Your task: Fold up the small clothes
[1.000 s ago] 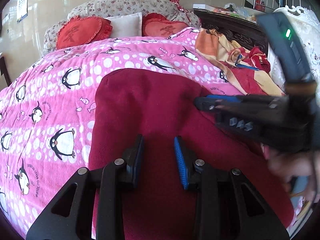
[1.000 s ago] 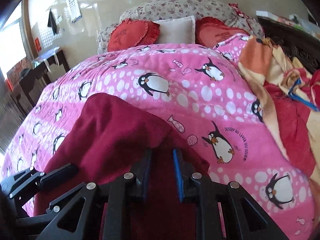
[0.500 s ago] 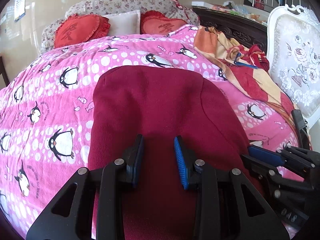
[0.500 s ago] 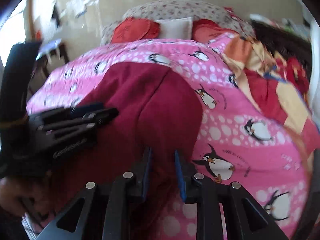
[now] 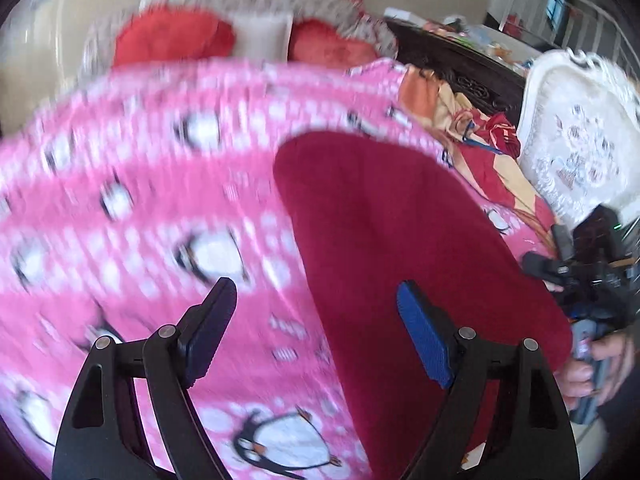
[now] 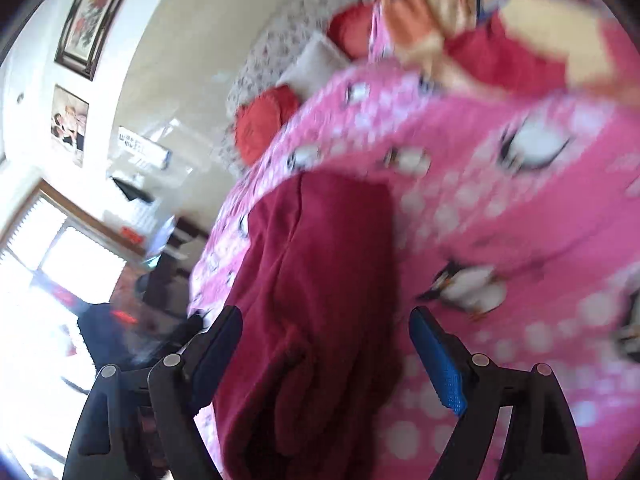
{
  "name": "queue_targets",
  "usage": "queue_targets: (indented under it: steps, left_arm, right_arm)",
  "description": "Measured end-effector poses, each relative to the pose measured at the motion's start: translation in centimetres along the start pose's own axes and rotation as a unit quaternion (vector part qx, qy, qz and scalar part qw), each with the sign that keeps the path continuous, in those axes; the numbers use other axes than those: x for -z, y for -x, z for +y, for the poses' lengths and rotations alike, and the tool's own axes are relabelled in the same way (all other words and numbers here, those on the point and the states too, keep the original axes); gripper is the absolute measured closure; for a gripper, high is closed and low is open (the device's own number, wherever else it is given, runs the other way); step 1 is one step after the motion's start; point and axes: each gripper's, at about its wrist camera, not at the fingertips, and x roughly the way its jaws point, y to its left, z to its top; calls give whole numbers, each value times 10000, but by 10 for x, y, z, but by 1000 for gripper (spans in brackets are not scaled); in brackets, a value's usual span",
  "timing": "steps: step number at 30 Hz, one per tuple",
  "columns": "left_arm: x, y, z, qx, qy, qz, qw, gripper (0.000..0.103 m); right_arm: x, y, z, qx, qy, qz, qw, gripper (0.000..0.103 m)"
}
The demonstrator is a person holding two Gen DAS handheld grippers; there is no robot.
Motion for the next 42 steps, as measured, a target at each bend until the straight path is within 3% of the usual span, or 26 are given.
queue_targets:
  steps: [4,6,9,10,11,12,14,16,20,24,26,30,33,36,38,42]
  left_arm:
    - [8,-16,6,659,560,206,9960,20]
    - [7,-25,5,857,749,300,9931,20]
    - [5,-34,0,1097,898,361,9892,20]
    - [4,-34,-5,1092,868,365,9895,23]
    - [4,-33,-9,1126,845,363,9894,36]
    - [4,-32,-11,1103,882,388,9892,38]
    - [2,-23,-13,1004,875,318,9906,54]
    - [-3,-11,-12,1027,853,235,9908,61]
    - [-14,29,-1,843,787,-102,9933,61]
    - [-31,77,38,379,687,-492,9957,61]
    - [-37,86,61,141,646,-485,9966,61]
    - [-37,74,98,-172,676,-281,9972,61]
    - [-29,45,114,-244,709,-42,9972,61]
    - [-20,24,118,-338,816,19,9961,55]
    - [-14,21,120,-314,951,-32,9950,44]
    - [-11,23,121,-214,874,-18,9959,41]
  right_arm:
    - [1,-16,4,-395,215,207,9988,19]
    - [1,-23,11,-367,478,358,9975,19]
    - [0,-34,12,-173,700,427,9965,35]
    - [0,-35,10,-170,652,414,9969,39]
    - [2,-34,13,-133,687,376,9968,46]
    - [4,-32,16,-105,771,346,9964,50]
    - [7,-27,28,-34,984,247,9948,61]
    - [7,-20,44,-86,1086,105,9940,64]
    - [-3,-16,87,-409,1266,-21,9911,64]
    - [-6,-49,136,-815,1457,170,9858,64]
    - [-6,-70,152,-878,1519,310,9840,64]
    - [-4,-127,163,-849,1396,544,9851,64]
    - [-4,-157,156,-489,1362,674,9872,64]
    - [-5,-173,142,-181,1318,821,9877,64]
    - [-6,-180,128,-126,1150,986,9884,61]
    - [-8,-175,121,-136,984,1070,9893,58]
